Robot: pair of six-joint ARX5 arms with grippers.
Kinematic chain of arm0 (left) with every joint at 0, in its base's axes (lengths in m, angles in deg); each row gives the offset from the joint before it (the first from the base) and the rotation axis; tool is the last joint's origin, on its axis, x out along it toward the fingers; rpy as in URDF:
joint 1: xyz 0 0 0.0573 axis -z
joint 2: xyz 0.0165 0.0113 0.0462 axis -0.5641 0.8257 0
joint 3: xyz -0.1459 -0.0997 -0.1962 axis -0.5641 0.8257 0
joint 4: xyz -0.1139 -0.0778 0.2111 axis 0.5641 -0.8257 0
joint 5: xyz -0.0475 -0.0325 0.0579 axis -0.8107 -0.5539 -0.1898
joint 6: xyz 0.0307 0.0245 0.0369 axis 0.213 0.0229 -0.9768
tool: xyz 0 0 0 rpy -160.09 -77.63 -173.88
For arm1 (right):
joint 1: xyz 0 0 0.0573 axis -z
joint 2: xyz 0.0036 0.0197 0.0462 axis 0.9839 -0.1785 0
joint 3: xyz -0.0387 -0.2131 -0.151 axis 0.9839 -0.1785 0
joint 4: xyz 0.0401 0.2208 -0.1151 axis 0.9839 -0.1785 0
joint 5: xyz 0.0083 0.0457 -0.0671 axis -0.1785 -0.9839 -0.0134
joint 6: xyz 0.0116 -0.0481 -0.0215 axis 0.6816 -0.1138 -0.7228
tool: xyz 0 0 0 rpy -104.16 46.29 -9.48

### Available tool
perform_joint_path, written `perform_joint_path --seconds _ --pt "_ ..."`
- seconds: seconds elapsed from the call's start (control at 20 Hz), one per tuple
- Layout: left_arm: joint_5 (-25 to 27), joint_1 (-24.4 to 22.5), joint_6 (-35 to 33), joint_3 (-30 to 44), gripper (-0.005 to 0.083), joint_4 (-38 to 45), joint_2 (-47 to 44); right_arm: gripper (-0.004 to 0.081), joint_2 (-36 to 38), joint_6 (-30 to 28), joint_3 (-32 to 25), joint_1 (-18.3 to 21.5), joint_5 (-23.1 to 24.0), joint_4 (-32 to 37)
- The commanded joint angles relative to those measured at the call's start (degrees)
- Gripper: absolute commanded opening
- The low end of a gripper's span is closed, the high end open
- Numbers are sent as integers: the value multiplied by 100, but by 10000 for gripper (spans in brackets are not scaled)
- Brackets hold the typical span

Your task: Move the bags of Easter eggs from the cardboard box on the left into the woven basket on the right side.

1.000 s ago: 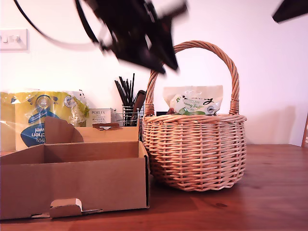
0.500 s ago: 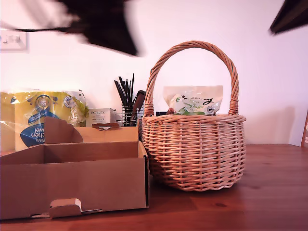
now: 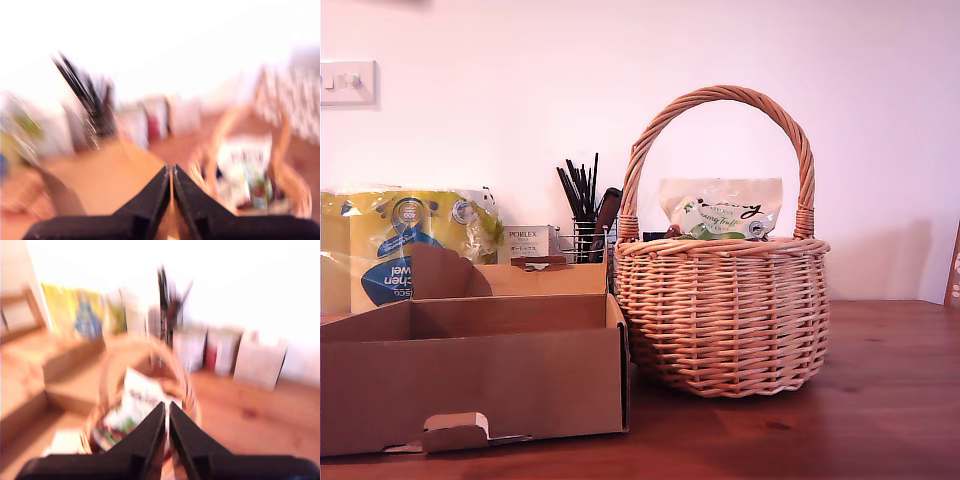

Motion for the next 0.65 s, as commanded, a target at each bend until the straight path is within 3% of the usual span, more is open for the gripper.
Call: perform_joint_path --seconds 0.0,0.2,0.6 --pt "2 4 -55 76 -19 -186 -170 -12 24 42 2 7 -15 -50" --pt "11 2 -50 76 -19 -396 -623 -12 -7 42 2 7 4 -208" --pt "11 4 -50 76 -19 -774 -551 -12 -107 44 2 7 4 -1047"
